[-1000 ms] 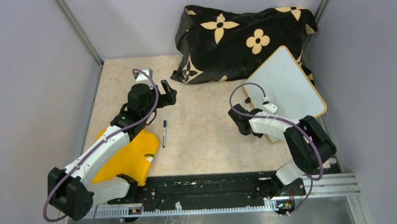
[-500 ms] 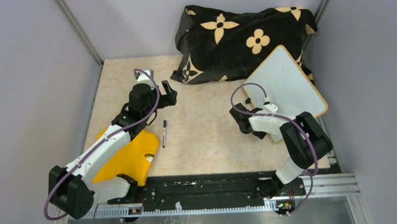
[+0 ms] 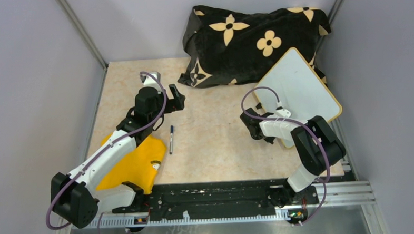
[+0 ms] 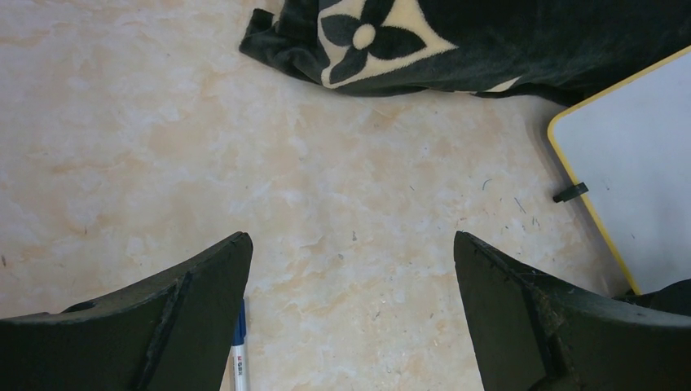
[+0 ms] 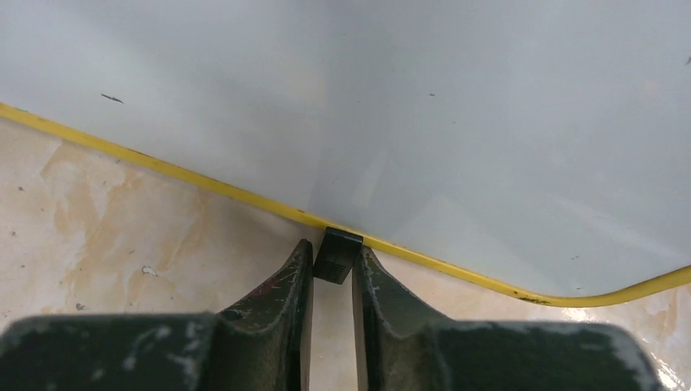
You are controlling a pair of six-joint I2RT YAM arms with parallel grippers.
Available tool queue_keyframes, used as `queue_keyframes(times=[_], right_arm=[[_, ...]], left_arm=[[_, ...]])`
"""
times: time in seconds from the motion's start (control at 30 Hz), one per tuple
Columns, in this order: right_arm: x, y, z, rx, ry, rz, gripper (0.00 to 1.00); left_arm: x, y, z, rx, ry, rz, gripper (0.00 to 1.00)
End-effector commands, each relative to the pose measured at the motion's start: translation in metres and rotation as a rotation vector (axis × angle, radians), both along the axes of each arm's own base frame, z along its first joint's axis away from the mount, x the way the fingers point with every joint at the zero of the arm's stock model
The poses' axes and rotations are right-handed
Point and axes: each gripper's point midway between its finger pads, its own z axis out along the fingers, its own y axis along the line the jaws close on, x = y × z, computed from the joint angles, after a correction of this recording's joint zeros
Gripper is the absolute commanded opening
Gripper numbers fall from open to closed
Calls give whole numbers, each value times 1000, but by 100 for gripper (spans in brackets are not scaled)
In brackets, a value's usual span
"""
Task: Write a sentence on the whiteboard
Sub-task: Move the whiteboard stand to the center of the board.
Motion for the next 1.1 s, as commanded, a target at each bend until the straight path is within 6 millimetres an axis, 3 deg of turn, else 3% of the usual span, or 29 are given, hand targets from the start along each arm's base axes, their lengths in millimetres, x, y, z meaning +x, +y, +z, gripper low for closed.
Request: queue_keyframes(times=[0.0,0.23,0.6,0.87,1.07], right_arm=[[5,-6,7,-31,-18,-9,9],[-6,-6,7,-47,-4,19,0],[-28,16,8,-67,14,109,0],[-27,46,11,-62,24,277,0],[-20,79,19,-65,-14,480,0]], left_arm=[[2,-7,13,-27,-15,-16,99],[1,-8,14,-35,-15,-22,99],[-1,-9,14,-43,-11,-28,99],[-1,-10,13,-47,-8,-32,99],[0,-11,11,-45,-3,-35,99]])
